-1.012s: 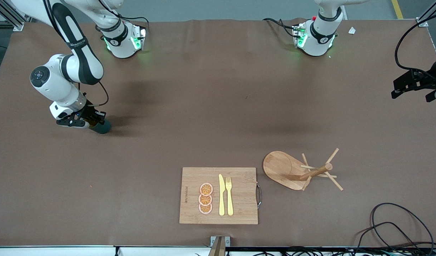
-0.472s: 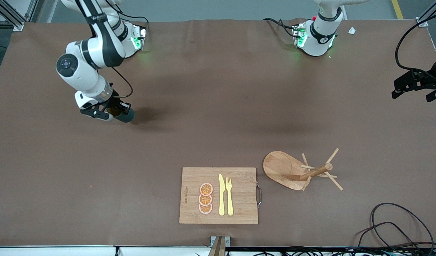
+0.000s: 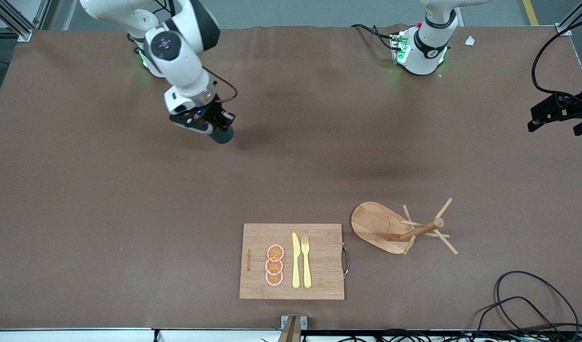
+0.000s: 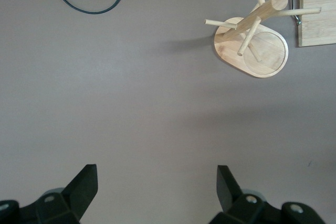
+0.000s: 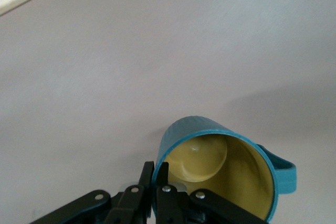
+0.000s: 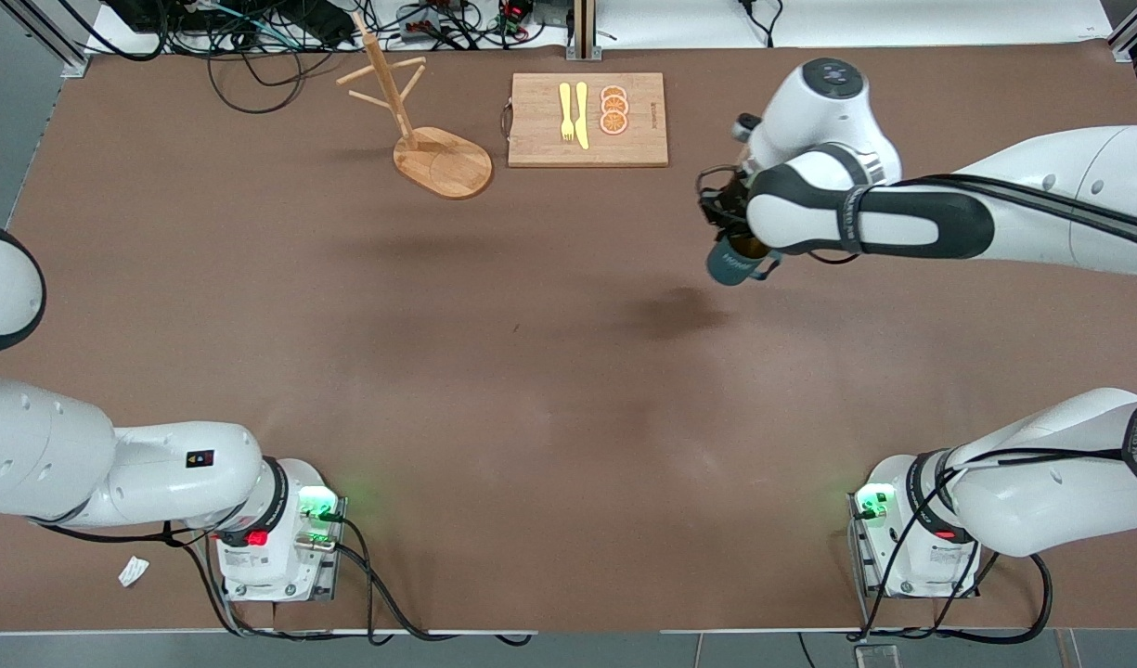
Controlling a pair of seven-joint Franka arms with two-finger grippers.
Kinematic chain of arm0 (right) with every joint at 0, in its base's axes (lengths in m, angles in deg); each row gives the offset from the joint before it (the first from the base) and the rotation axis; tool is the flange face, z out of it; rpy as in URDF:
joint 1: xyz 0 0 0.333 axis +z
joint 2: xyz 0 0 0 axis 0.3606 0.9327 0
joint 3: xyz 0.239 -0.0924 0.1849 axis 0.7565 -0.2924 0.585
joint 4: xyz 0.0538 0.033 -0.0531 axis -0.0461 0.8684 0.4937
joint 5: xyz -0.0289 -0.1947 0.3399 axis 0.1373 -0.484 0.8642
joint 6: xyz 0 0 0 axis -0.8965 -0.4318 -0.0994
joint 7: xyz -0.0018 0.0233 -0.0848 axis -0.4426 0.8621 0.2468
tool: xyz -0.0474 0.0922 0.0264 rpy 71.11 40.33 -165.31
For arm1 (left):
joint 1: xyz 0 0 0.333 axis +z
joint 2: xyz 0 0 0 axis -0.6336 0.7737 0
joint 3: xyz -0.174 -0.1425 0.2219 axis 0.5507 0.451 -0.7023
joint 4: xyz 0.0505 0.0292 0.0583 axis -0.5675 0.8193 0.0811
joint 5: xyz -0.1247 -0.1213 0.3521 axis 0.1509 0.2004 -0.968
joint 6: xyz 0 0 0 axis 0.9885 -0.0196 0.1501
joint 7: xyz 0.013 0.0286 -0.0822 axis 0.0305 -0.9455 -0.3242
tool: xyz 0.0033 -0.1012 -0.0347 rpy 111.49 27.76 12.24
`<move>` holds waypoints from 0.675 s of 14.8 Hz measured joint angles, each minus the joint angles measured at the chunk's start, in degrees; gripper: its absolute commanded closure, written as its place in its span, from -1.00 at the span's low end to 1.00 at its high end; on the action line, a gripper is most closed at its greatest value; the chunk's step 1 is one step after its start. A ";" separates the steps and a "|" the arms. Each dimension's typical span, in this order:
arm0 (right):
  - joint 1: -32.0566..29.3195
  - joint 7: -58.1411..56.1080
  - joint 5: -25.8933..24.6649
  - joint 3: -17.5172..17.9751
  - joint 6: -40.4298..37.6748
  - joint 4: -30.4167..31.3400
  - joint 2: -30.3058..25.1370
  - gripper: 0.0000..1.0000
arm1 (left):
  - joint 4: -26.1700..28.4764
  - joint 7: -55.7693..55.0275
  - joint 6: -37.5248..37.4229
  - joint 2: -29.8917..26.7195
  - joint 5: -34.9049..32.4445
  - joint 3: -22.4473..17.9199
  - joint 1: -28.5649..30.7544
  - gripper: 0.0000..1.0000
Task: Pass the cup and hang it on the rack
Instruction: 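Lift the teal mug and carry it toward the table's middle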
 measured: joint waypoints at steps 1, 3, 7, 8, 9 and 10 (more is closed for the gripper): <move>2.08 3.14 -0.35 -0.01 -0.92 -2.02 1.08 0.99 | 0.00 0.00 0.00 0.00 0.00 0.00 0.01 -1.00; 5.97 11.56 -2.84 -0.06 -3.11 -7.94 5.27 0.99 | 0.00 0.00 0.00 0.01 0.00 0.00 0.01 -1.00; 13.13 29.38 -8.06 -0.10 -11.52 -28.34 20.19 0.99 | 0.00 0.00 0.02 0.11 0.00 -0.01 0.32 -1.00; 14.29 32.14 -8.15 -0.11 -12.52 -33.14 23.80 0.99 | 0.00 0.00 0.02 0.23 0.00 -0.01 0.45 -1.00; 14.99 34.28 -8.16 -0.13 -12.94 -36.95 26.72 0.99 | 0.00 0.00 0.04 0.42 0.00 -0.01 0.53 -1.00; 15.37 35.67 -8.16 -0.14 -13.15 -39.65 28.85 0.99 | 0.00 0.00 0.14 0.62 0.00 -0.01 0.57 -1.00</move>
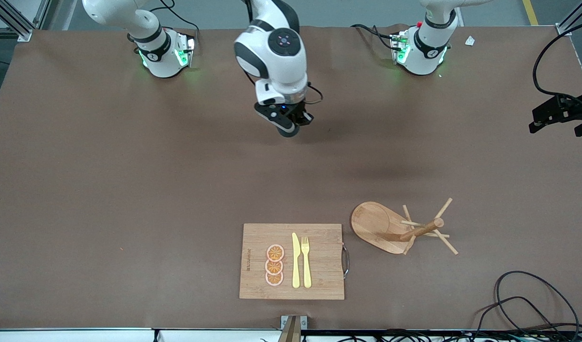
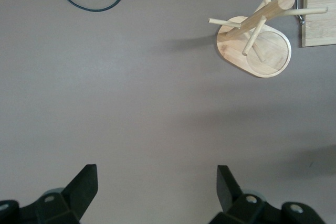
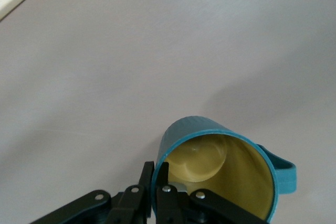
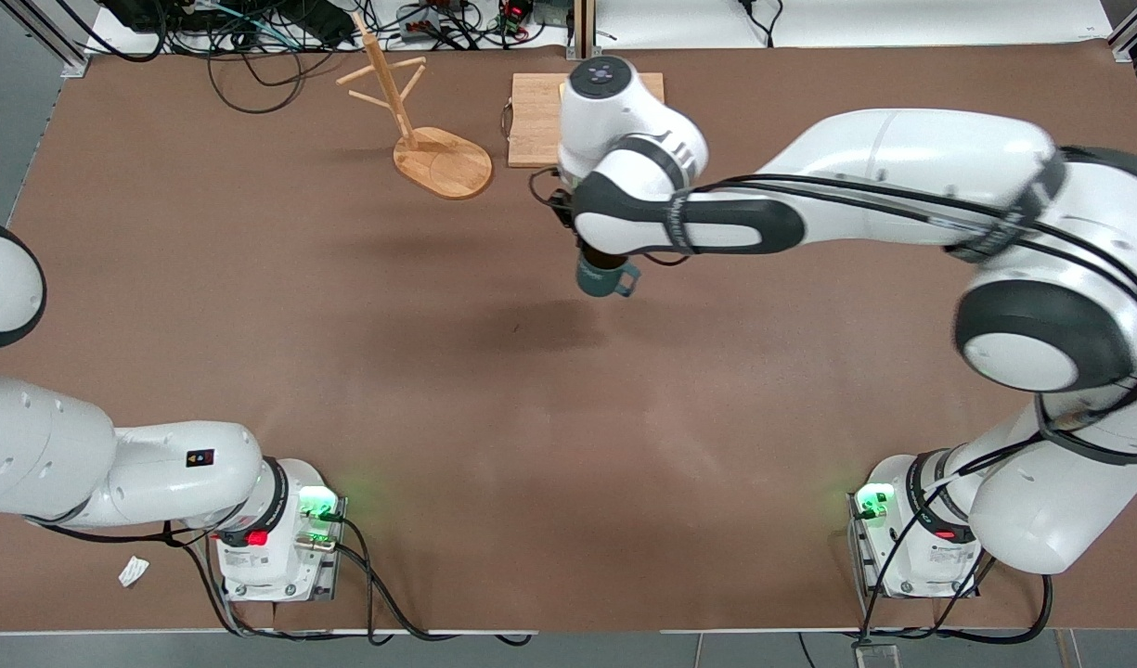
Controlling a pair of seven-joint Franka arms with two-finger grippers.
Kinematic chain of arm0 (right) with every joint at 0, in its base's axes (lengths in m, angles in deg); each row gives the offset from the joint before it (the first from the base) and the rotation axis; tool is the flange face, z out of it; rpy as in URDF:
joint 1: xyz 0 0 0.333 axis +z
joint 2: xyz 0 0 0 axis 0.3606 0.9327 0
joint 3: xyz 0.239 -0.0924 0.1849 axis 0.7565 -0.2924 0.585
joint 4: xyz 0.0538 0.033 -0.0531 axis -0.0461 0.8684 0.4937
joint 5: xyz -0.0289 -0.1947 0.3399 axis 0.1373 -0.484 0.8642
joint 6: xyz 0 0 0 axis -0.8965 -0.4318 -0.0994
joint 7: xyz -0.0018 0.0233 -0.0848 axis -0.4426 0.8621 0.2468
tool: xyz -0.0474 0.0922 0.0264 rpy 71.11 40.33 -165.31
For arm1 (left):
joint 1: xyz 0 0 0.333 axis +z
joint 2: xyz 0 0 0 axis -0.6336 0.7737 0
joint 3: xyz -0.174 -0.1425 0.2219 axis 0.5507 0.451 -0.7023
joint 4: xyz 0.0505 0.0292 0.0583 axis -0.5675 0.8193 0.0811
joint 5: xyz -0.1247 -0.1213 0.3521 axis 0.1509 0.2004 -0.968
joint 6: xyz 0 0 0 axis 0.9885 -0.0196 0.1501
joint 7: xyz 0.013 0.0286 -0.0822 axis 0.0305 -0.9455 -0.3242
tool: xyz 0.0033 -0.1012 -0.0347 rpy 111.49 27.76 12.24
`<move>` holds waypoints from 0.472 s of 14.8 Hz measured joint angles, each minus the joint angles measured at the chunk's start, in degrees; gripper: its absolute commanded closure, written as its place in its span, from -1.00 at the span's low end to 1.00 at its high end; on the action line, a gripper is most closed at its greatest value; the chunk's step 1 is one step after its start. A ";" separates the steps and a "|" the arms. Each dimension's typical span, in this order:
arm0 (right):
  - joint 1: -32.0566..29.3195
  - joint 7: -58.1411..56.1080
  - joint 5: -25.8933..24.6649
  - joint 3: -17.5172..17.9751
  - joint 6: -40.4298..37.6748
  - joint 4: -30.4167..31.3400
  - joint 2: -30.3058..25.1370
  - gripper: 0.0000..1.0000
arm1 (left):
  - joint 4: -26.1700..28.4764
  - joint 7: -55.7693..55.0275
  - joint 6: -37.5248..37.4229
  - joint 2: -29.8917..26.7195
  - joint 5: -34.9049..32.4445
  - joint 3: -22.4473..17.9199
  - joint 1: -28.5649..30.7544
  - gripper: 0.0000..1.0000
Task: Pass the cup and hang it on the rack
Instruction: 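Lift the teal mug and carry it toward the table's middle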
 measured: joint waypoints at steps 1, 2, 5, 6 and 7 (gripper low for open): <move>0.30 0.76 0.00 -0.02 -0.19 -1.94 1.56 0.99 | 0.01 0.00 0.18 0.20 0.00 0.00 0.04 -1.00; 0.75 1.29 0.00 -0.05 -0.32 -3.38 2.77 0.99 | 0.00 0.00 0.38 0.44 0.00 0.00 0.10 -1.00; 2.88 4.02 0.00 -0.08 -0.58 -6.32 5.97 0.99 | 0.00 0.00 1.77 1.50 0.00 0.00 0.29 -1.00; 3.69 5.55 -0.01 -0.09 -0.55 -7.10 7.25 0.99 | 0.00 0.00 2.52 1.97 0.00 0.02 0.29 -1.00; 4.38 7.49 -0.04 -0.11 -0.36 -8.03 8.69 0.99 | 0.00 0.00 3.07 2.44 0.00 0.04 0.29 -1.00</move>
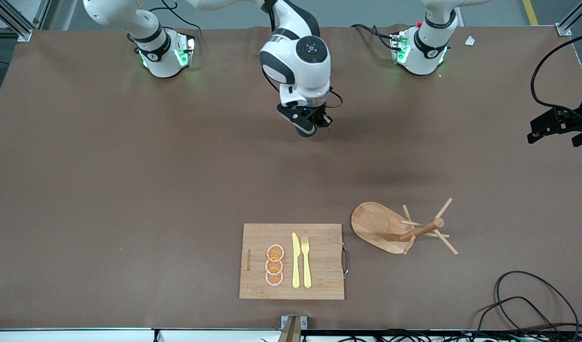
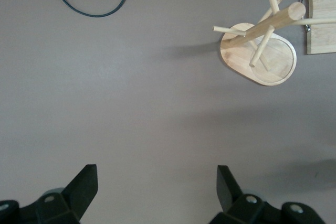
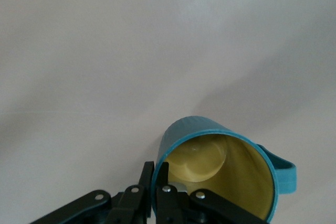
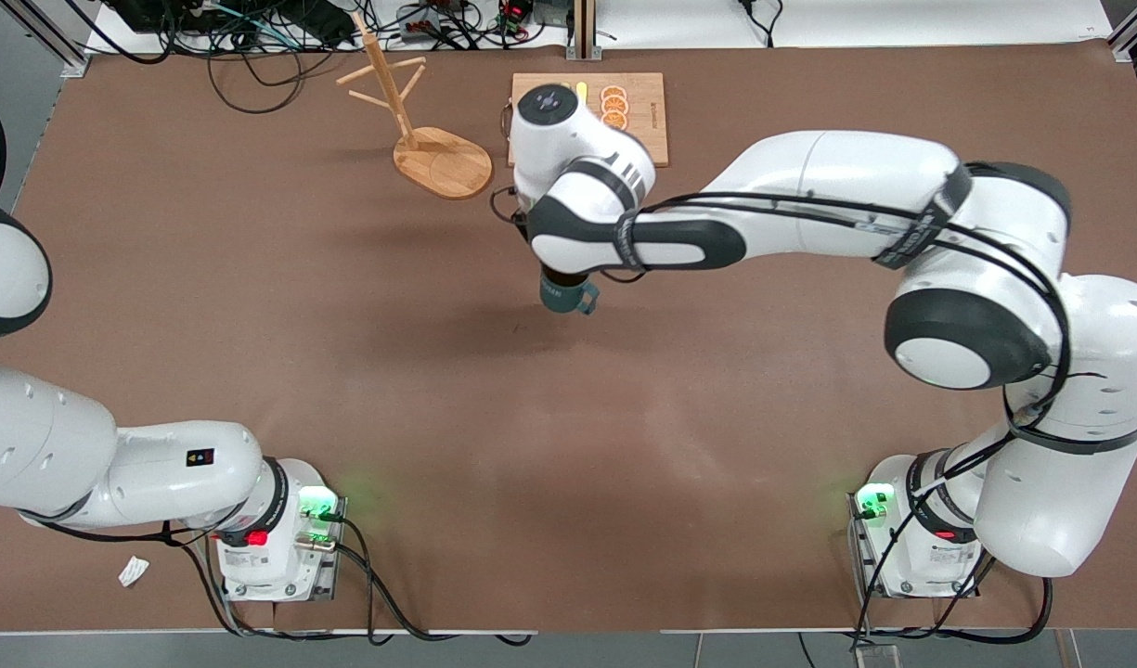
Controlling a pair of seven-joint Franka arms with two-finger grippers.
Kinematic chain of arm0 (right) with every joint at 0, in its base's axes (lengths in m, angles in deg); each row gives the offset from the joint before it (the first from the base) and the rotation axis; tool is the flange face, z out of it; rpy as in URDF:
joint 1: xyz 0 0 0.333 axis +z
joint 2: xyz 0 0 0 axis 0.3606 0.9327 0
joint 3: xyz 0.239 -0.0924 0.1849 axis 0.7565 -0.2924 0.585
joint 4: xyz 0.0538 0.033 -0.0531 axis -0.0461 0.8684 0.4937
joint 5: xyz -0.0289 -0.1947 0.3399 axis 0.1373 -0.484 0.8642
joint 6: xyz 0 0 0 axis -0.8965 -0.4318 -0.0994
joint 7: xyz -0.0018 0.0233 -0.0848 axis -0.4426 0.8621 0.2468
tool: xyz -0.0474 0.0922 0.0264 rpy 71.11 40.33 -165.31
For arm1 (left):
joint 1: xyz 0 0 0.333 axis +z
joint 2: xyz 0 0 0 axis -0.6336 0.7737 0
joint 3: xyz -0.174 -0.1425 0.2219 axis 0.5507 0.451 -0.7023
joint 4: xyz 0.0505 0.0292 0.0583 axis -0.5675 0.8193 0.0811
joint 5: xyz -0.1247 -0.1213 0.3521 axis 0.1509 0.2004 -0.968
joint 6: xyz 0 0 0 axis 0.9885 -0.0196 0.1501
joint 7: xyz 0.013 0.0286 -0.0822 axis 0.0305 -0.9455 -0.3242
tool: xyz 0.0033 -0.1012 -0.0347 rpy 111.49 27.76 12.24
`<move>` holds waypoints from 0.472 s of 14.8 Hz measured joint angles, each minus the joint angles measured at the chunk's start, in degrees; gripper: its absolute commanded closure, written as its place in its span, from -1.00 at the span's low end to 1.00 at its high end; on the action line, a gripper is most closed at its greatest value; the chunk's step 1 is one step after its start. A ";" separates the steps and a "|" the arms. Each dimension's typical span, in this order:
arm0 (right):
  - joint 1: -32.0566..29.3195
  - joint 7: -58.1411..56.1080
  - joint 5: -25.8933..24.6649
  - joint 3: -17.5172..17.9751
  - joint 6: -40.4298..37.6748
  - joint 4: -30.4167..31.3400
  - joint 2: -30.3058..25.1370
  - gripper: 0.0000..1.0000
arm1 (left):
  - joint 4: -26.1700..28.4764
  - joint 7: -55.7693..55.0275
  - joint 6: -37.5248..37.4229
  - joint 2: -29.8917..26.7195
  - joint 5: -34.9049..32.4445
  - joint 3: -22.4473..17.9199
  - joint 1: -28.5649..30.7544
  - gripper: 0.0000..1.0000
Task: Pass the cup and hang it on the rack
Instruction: 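Lift the teal mug and carry it toward the table's middle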
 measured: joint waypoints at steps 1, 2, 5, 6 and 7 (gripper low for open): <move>0.45 1.64 -0.08 -0.03 0.23 -0.84 1.35 0.99 | 0.00 -0.06 0.39 0.42 0.00 0.03 -0.01 -1.00; 0.68 2.68 -0.20 -0.14 0.47 -1.55 2.57 0.99 | 0.00 -1.07 0.69 0.78 0.05 0.11 -0.05 -1.00; 0.72 4.32 -0.84 -0.72 3.59 -2.59 4.44 0.99 | 0.00 -11.89 1.14 1.19 0.27 1.41 -2.01 -1.00; 0.71 4.44 -1.50 -0.96 3.72 -2.70 4.55 0.99 | 0.00 -16.37 1.17 1.20 0.27 1.95 -3.62 -1.00; 0.68 4.61 -2.17 -1.18 3.73 -2.75 4.56 0.99 | 0.00 -20.59 1.21 1.22 0.27 2.40 -5.45 -1.00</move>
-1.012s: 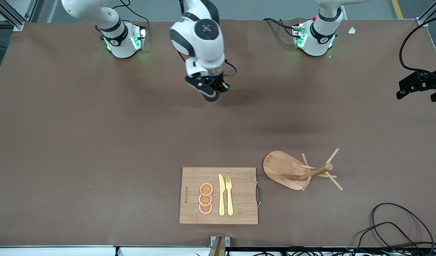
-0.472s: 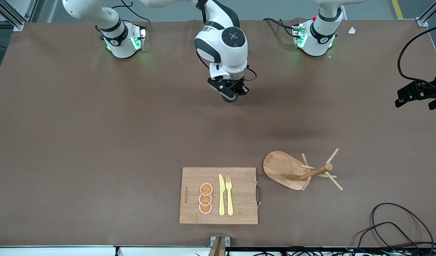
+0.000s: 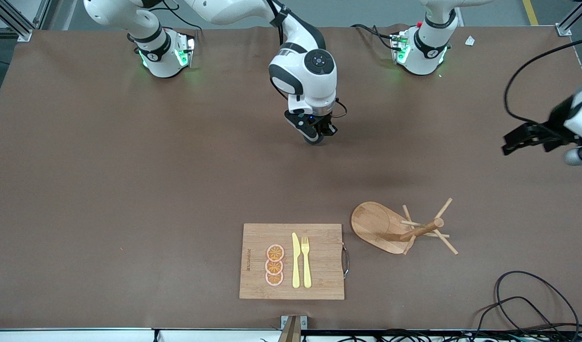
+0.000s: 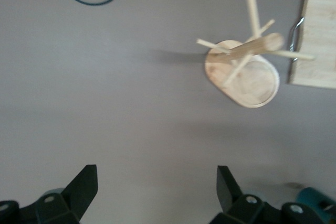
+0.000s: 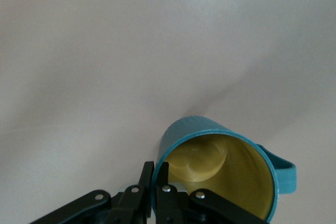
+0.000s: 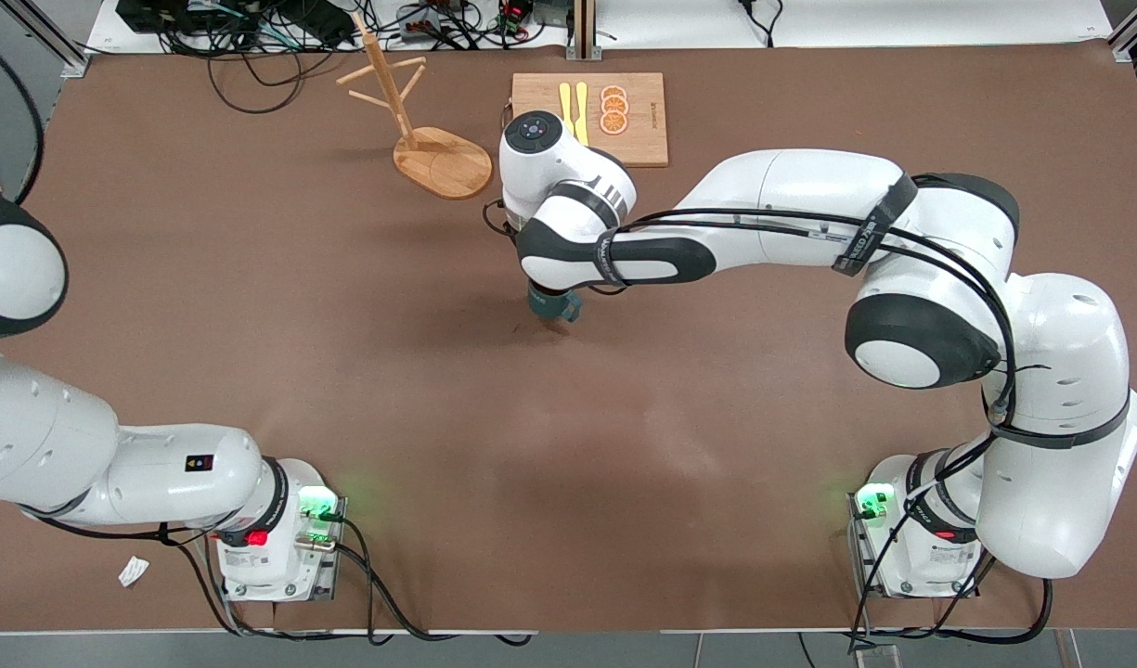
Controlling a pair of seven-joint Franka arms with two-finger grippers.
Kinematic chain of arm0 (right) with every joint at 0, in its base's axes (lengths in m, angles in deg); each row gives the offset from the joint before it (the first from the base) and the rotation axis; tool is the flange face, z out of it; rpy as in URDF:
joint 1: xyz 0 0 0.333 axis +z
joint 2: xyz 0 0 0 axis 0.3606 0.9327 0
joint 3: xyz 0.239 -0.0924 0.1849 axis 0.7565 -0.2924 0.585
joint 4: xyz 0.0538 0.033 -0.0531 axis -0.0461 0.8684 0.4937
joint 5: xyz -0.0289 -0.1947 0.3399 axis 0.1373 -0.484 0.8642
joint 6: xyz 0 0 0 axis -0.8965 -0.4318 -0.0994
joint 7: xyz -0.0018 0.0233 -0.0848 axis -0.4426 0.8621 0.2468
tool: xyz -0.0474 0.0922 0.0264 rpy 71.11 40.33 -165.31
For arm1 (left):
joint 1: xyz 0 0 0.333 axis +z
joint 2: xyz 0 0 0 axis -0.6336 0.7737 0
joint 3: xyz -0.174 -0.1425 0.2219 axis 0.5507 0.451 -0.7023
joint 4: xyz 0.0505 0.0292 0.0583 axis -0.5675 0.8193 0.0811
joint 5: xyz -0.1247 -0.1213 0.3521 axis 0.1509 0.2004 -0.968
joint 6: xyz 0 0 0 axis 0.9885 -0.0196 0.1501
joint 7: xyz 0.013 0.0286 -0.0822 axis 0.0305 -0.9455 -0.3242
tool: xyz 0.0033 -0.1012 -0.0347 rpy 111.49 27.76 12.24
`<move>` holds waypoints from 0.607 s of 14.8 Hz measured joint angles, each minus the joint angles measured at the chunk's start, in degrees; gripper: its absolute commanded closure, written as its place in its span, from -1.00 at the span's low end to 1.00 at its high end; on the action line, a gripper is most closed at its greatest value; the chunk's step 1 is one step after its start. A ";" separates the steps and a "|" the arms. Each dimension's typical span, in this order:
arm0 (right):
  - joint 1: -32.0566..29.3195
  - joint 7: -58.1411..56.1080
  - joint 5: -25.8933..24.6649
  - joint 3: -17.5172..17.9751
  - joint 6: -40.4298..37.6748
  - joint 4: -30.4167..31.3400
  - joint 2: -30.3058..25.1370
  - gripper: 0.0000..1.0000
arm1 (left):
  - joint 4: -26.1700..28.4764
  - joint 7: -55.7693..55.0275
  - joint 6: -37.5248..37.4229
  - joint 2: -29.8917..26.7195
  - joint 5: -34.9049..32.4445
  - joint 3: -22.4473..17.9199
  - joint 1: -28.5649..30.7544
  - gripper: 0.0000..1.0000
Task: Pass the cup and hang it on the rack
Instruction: 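Lift the teal mug and carry it toward the table's middle, then lower the mug with the right gripper while the left gripper approaches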
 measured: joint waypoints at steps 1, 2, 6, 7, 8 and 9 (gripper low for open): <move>-0.03 0.03 -0.23 -0.18 0.00 -0.07 0.00 0.99 | 0.00 -3.99 0.01 0.05 -0.01 0.33 -1.92 -1.00; -0.06 0.03 -0.43 -0.29 0.00 -0.13 0.00 0.99 | 0.00 -7.41 0.02 0.17 -0.01 0.51 -3.72 -1.00; 0.01 0.22 -2.25 -0.41 -0.06 -0.15 0.94 1.00 | 0.00 -16.19 0.08 0.95 -1.38 0.70 -9.13 -1.00; 0.05 1.21 -2.34 -0.40 -0.01 -0.15 1.50 1.00 | 0.00 -18.15 0.12 1.13 -1.59 0.70 -10.34 -1.00; 0.00 2.90 -2.41 -0.43 0.08 -0.17 1.96 1.00 | 0.00 -20.03 0.23 1.27 -1.80 0.70 -11.59 -1.00; -0.10 4.40 -2.54 -0.49 0.16 -0.26 2.28 1.00 | 0.00 -21.87 0.37 1.41 -2.07 0.69 -12.86 -1.00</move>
